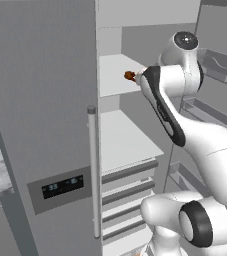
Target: Place one tomato and one chicken drumstick in each tupperware on the nearby counter, to pack two identical lunches.
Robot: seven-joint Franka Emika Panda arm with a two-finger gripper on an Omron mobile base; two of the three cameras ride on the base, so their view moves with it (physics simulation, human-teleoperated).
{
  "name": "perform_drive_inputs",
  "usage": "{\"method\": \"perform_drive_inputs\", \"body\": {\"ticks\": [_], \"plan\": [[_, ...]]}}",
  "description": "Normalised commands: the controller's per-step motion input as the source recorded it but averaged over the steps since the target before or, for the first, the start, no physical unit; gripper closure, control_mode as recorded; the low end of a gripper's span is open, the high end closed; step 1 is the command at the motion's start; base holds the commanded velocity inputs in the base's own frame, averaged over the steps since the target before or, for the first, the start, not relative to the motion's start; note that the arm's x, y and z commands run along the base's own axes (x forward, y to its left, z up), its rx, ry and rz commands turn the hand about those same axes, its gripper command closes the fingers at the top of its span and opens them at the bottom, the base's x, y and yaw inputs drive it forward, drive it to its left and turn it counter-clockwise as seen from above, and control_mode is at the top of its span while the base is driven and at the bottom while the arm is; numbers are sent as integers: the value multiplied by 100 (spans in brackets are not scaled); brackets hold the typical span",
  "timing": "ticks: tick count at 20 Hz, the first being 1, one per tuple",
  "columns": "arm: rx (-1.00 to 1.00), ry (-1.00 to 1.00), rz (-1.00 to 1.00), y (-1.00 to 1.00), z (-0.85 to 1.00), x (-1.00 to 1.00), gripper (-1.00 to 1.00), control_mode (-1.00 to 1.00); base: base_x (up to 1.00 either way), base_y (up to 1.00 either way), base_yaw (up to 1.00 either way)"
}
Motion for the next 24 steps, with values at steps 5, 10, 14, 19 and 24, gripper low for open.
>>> {"method": "perform_drive_inputs", "body": {"ticks": [5, 10, 14, 19, 24], "plan": [[4, 2, -4, -9, 0, 100, -100, -100, 0, 0, 0], [5, 8, -8, -25, -3, 95, -100, -100, 0, 0, 0], [8, 0, -4, -25, 0, 63, -100, -100, 0, 0, 0], [2, 0, 0, 0, -18, 33, -100, -100, 0, 0, 0], [0, 0, 0, -3, -41, 40, -100, -100, 0, 0, 0]]}}
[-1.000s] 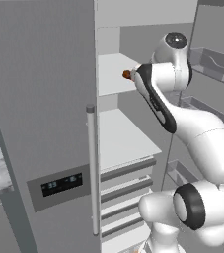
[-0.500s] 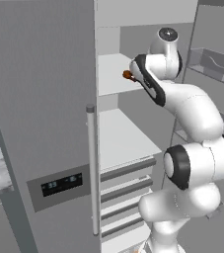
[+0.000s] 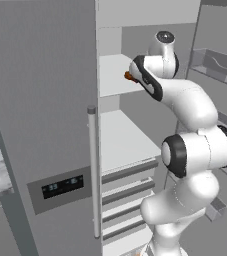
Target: Place one tomato and one chicken drumstick in each tupperware on the nearby counter, to pack two identical lunches.
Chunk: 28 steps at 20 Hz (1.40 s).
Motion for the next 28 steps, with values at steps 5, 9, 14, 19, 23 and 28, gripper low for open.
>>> {"method": "perform_drive_inputs", "body": {"ticks": [5, 9, 14, 19, 23, 28], "plan": [[0, 0, 0, -9, -11, 54, -100, -100, 0, 0, 0], [0, 0, 0, -1, -9, 25, 100, -100, 0, 0, 0], [0, 0, 0, 0, 0, -7, 100, -100, 0, 0, 0], [-10, -31, 1, 35, 11, -93, 100, -100, 0, 0, 0], [-15, -33, 2, 41, 4, -100, 100, -100, 0, 0, 0], [10, 31, -7, 12, 5, -100, 100, -100, 0, 0, 0]]}}
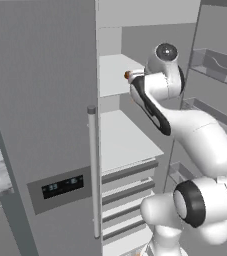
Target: Place one tomato and one chicken drumstick in each tupperware on the nearby counter, to pack two identical lunches.
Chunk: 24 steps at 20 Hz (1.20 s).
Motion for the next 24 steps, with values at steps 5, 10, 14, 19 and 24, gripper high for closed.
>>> {"method": "perform_drive_inputs", "body": {"ticks": [5, 10, 14, 19, 24], "plan": [[1, 48, -5, 17, -75, -100, 100, -100, 0, 0, 0], [0, 24, -1, 21, -59, -60, 100, 100, -40, 26, 0], [0, 0, 0, 0, 0, 0, 100, 100, -100, 84, 0], [0, 0, 0, 0, 0, 0, 100, 100, -100, 100, 14], [0, 0, 0, 0, 0, 0, 100, 100, -78, 100, 27]]}}
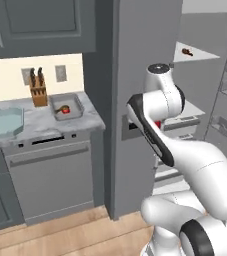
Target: Place one tomato and one chicken drumstick in each tupperware on the nearby counter, to pack two identical lunches.
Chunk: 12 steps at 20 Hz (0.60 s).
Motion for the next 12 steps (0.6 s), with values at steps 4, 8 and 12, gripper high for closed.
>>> {"method": "perform_drive_inputs", "body": {"ticks": [4, 8, 12], "plan": [[0, 0, 0, 0, 0, 0, 100, 100, 9, 100, 35], [0, 0, 0, 0, 0, 0, 100, 100, 91, 100, 15], [0, 0, 0, 0, 0, 0, 100, 100, 100, 100, 0]]}}
